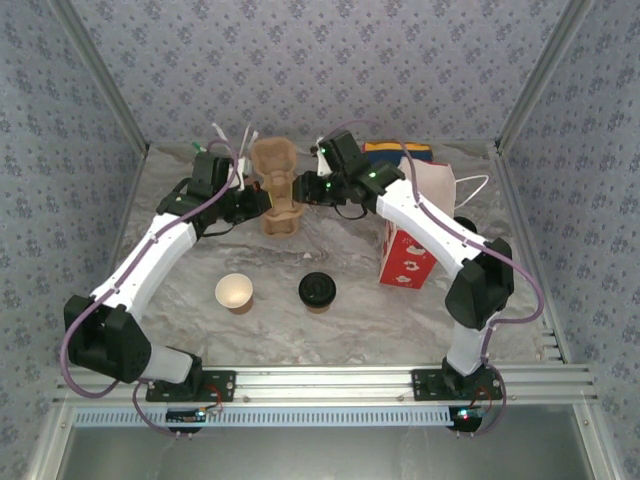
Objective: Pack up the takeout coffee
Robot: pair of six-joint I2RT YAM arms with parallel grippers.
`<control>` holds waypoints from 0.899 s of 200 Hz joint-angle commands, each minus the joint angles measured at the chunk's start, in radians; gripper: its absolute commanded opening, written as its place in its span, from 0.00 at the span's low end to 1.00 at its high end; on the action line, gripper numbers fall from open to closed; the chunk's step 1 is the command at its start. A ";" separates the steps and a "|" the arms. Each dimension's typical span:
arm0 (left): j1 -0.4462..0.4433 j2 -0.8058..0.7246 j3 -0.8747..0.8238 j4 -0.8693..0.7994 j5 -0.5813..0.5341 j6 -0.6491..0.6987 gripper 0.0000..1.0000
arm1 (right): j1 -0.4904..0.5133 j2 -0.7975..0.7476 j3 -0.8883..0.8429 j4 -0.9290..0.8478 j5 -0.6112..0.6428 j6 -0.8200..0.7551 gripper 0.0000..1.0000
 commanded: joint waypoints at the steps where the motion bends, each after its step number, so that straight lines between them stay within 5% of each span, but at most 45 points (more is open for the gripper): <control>1: -0.006 -0.031 0.014 -0.003 -0.005 0.032 0.00 | -0.013 0.013 0.061 -0.097 -0.065 -0.083 0.40; 180: -0.029 -0.046 0.020 -0.009 0.001 0.056 0.00 | -0.012 0.133 0.178 -0.188 -0.123 -0.139 0.34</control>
